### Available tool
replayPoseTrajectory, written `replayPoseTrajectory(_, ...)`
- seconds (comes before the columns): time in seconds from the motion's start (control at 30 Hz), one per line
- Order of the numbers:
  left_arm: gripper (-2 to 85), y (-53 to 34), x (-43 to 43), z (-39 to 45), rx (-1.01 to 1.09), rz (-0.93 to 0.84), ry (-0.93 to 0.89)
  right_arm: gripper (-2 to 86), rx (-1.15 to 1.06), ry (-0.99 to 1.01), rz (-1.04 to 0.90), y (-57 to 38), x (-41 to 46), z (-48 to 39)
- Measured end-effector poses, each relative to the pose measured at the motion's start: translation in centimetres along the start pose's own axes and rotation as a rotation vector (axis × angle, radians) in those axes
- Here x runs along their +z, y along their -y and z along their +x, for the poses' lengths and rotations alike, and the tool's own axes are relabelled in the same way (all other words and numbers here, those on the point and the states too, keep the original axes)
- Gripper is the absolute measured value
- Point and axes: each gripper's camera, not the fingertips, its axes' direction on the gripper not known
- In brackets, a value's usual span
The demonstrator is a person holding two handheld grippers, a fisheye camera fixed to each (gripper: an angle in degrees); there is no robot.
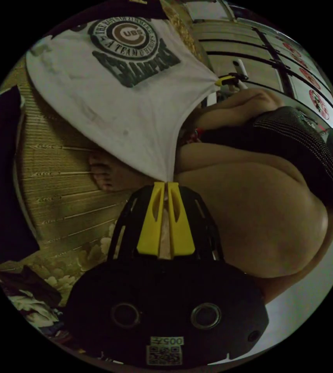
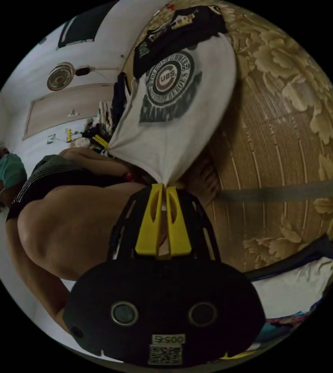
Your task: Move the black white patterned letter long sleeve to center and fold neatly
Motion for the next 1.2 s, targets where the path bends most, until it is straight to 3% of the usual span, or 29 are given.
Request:
replayPoseTrajectory(0.1,0.3,0.5,-4.5,0.9,0.014,0.071,0.061,-1.2,-0.059,0.01,0.079,1.9,-2.9,-1.3)
replayPoseTrajectory(0.27,0.7,3.1,-17.9,1.5,-0.012,0.341,0.265,-1.2,-0.184,-0.094,0.246,9.3,-10.0,-4.5)
replayPoseTrajectory(0.4,1.1,5.2,-25.6,-0.6,-0.12,0.526,0.274,-1.2,-0.189,-0.141,0.367,17.8,-14.1,-5.5)
replayPoseTrajectory(0.47,1.6,5.8,-29.0,-2.9,-0.2,0.694,0.186,-1.1,-0.141,-0.142,0.429,21.0,-14.9,-5.0)
replayPoseTrajectory(0.57,1.5,4.8,-31.1,-4.7,-0.274,0.948,0.072,-0.4,-0.027,-0.164,0.586,23.7,-15.4,-4.1)
replayPoseTrajectory(0.63,0.8,4.1,-31.5,-4.9,-0.293,1.023,0.073,0.3,0.025,-0.184,0.685,24.3,-15.6,-3.9)
replayPoseTrajectory(0.77,1.9,4.7,-31.8,-3.1,-0.264,0.911,0.343,3.1,0.012,-0.269,0.742,24.6,-15.3,-5.1)
replayPoseTrajectory(0.93,9.3,7.7,-32.7,0.4,-0.145,0.785,0.642,9.2,-0.136,-0.601,0.538,28.4,-12.8,-10.3)
replayPoseTrajectory(1.2,5.1,13.3,-34.4,1.2,-0.136,0.587,0.685,7.3,-0.164,-0.713,0.46,34.6,-9.5,-14.8)
